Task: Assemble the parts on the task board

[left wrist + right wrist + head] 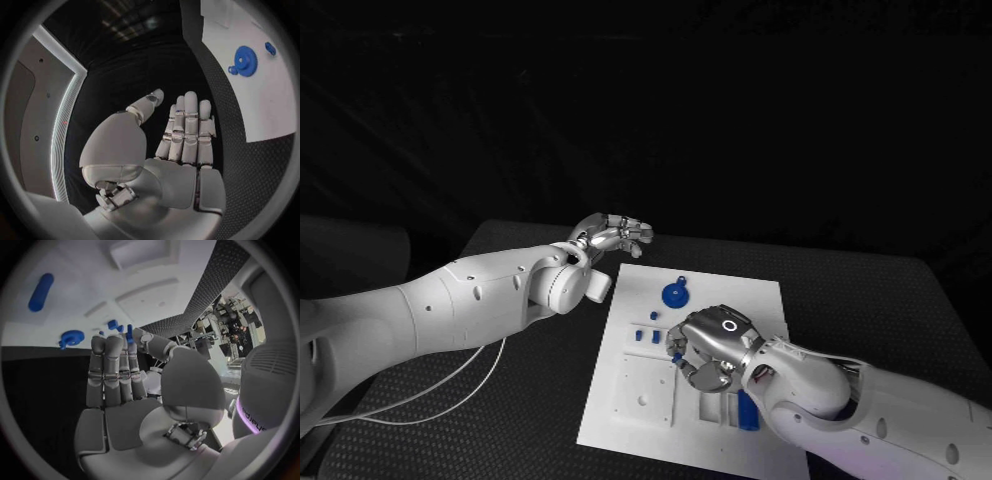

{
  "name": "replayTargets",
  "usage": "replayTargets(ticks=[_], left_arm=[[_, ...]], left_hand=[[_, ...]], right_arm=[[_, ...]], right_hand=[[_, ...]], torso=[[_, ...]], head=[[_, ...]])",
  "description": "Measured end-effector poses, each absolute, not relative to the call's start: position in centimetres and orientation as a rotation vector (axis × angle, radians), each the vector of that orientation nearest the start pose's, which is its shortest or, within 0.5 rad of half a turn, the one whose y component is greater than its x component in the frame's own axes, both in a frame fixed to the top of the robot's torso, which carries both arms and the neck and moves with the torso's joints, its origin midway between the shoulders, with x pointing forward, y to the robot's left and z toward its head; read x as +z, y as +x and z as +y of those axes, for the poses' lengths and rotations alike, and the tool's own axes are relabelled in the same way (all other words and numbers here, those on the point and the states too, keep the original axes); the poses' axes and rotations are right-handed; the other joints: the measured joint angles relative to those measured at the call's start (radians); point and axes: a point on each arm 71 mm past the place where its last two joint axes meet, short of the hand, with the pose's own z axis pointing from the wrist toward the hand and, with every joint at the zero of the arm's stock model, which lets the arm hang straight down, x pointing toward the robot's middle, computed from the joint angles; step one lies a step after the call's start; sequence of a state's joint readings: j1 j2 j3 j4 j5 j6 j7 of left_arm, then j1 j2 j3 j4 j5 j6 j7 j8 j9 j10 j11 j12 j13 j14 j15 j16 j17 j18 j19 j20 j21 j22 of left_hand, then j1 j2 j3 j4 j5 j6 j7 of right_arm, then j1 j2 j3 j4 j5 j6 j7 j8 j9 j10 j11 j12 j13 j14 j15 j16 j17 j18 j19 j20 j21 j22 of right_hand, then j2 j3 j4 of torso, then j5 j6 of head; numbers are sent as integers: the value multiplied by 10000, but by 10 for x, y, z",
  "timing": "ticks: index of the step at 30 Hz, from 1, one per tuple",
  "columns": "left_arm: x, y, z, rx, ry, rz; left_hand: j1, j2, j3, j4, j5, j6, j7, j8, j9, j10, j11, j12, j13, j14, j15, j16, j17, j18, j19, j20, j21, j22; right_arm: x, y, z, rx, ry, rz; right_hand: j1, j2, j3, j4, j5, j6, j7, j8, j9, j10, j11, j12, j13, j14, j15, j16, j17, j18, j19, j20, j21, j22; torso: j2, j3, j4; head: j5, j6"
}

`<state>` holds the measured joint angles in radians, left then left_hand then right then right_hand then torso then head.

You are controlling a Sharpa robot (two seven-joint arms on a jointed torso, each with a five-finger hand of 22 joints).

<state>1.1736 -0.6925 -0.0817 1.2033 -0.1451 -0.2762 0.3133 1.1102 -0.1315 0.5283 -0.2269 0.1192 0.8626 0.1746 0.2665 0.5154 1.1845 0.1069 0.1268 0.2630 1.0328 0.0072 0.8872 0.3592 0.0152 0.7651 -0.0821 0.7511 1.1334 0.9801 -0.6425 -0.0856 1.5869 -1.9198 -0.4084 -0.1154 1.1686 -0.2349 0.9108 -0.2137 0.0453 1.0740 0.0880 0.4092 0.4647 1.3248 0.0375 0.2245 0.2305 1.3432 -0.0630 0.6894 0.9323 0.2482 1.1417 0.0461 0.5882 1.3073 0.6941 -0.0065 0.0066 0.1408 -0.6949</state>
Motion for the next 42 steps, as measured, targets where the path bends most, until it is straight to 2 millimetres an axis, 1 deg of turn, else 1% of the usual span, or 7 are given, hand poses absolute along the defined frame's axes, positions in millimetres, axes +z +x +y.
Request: replayTargets(ticks=[4, 6, 14, 22, 30, 41, 42], left_arm=[[-229, 533, 223, -13078, -10522, 15270], [-229, 533, 222, -13099, -10531, 15262], [-229, 533, 218, -13187, -10560, 15265], [-229, 531, 214, -13294, -10546, 15310], [-228, 530, 211, -13366, -10537, 15341], [-228, 530, 210, -13407, -10533, 15358], [-228, 530, 210, -13410, -10533, 15359]], left_hand=[[0, 0, 0, 0, 0, 0, 0, 0, 0, 0, 0, 0, 0, 0, 0, 0, 10, -1, 0, 0, 0, 0], [0, 0, 0, 0, 0, 0, 0, 0, 1, 0, 0, 0, 0, 0, 0, 0, 10, 0, 0, 0, 0, 0], [0, 0, 0, 0, 0, 0, 0, 0, 1, 1, -1, 0, 1, 0, 0, 0, 10, 0, 0, 0, 0, 6], [1, 0, 0, 0, 0, 0, 0, 0, 1, 1, -1, 0, 1, -1, 0, -37, 19, 0, 0, 0, -40, 6], [1, 0, -26, 26, 0, 0, 0, 0, 1, 1, -1, 0, 1, -1, 0, -37, 29, 0, 0, 0, -40, 5], [1, 0, -26, 26, 0, -57, 16, 0, 1, 2, -1, 0, 2, -1, 0, -36, 38, 0, 0, 0, -40, 4], [1, -1, -26, 26, 0, -62, 11, 0, 2, 1, -1, 0, 2, -1, 1, -36, 38, -1, 0, 0, -40, 4]], right_arm=[[-280, 382, -64, 8368, -6189, 15536], [-282, 381, -61, 8411, -6260, 15544], [-294, 376, -55, 8399, -6516, 15665], [-301, 376, -53, 8180, -6698, 15666], [-303, 377, -53, 7983, -6812, 15627], [-305, 380, -52, 7717, -6862, 15583], [-305, 380, -52, 7706, -6869, 15580]], right_hand=[[-22, -21, 0, 0, 13, 0, 0, 0, 1, 86, -19, -15, -1, -17, -16, 0, 1, 0, -1, 1, 0, 6], [-21, -21, 0, 0, 18, 0, 0, 0, 8, 86, -19, -15, -2, -17, -16, 0, 1, 0, -2, 1, 0, 9], [-7, -7, -1, 0, 19, 0, 0, -2, 12, 84, -19, -24, -3, -19, -18, 0, 1, 1, -3, 3, 0, 9], [19, 19, -2, 0, 18, -1, 0, -8, 23, 80, -19, -37, 27, -34, -33, 0, 1, 0, -5, 5, -1, 8], [19, 19, -3, -1, 13, -2, 0, -10, 26, 77, -18, -1, 27, -48, -47, 38, 1, 0, -7, 7, 41, 7], [20, 20, -4, -2, 12, -2, 1, -33, 42, 60, -33, -2, 44, -20, -81, 38, -8, 1, -22, 22, 42, 6], [52, -9, -4, -2, 12, -2, 1, -35, 42, 60, -32, -2, 47, -20, -80, 38, -9, 0, -22, 22, 42, 6]], torso=[[-57, -26, 0], [-65, -37, 3], [-69, -40, 10], [-68, -33, 9], [-68, -37, 4], [-70, -35, -8], [-70, -35, -8]], head=[[160, -124], [221, -168], [423, -343], [575, -456], [638, -529], [648, -566], [648, -567]])
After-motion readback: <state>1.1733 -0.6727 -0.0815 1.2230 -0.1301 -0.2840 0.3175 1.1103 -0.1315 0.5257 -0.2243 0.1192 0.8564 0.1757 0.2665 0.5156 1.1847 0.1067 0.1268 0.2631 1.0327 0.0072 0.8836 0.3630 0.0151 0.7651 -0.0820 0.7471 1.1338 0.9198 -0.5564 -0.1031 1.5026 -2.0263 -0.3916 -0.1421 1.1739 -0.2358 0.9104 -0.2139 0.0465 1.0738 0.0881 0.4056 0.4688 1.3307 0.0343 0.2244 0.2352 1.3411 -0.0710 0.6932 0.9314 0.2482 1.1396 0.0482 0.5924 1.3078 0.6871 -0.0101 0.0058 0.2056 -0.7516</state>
